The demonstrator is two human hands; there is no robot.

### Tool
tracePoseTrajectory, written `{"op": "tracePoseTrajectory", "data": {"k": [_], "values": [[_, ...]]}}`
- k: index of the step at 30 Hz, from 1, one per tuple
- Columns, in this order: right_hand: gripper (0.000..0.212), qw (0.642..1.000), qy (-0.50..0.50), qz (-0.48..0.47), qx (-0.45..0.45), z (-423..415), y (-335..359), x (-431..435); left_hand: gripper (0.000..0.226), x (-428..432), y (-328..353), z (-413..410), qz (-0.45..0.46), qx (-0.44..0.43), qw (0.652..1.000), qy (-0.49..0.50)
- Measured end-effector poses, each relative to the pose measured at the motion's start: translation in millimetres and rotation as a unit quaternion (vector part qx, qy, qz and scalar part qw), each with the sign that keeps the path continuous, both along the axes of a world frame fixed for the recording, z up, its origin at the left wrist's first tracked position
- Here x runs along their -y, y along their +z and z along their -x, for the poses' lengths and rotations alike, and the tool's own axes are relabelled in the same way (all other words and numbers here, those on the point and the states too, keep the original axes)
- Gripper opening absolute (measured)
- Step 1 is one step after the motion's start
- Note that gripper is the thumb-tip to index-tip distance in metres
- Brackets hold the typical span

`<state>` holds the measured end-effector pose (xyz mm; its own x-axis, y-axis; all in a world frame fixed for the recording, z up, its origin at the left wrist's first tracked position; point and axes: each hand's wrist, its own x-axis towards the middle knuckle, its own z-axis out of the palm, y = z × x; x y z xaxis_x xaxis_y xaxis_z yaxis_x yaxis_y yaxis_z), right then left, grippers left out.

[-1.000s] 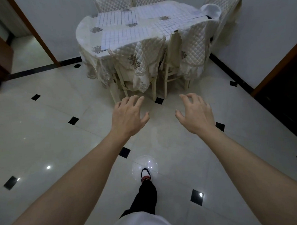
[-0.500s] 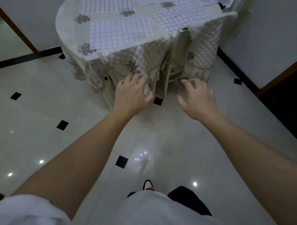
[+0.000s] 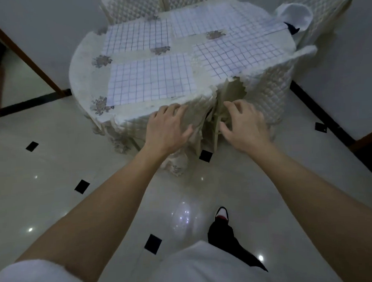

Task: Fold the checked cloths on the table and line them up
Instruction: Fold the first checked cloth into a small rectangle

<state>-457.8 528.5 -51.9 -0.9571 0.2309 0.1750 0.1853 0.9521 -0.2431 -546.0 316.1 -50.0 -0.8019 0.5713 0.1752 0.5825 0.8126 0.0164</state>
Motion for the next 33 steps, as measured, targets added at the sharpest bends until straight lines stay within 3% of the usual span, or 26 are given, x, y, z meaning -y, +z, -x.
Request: {"op": "tracePoseTrajectory", "data": {"k": [8,19,29,33], "values": [[0.055,0.998,0.063,0.023,-0.002,127,16,-63,0.060,-44,11,90,-0.012,-0.001,0.996,0.086],[0.056,0.989,0.147,0.012,0.018,243,-3,-45,0.056,-3,-6,166,-0.023,0.017,0.985,0.171],[0.058,0.981,0.171,-0.013,0.089,358,-40,4,0.058,69,-55,290,-0.049,0.065,0.987,0.136],[0.059,0.975,0.184,-0.019,0.122,393,-62,24,0.064,99,-78,340,-0.041,0.136,0.987,0.081]]}}
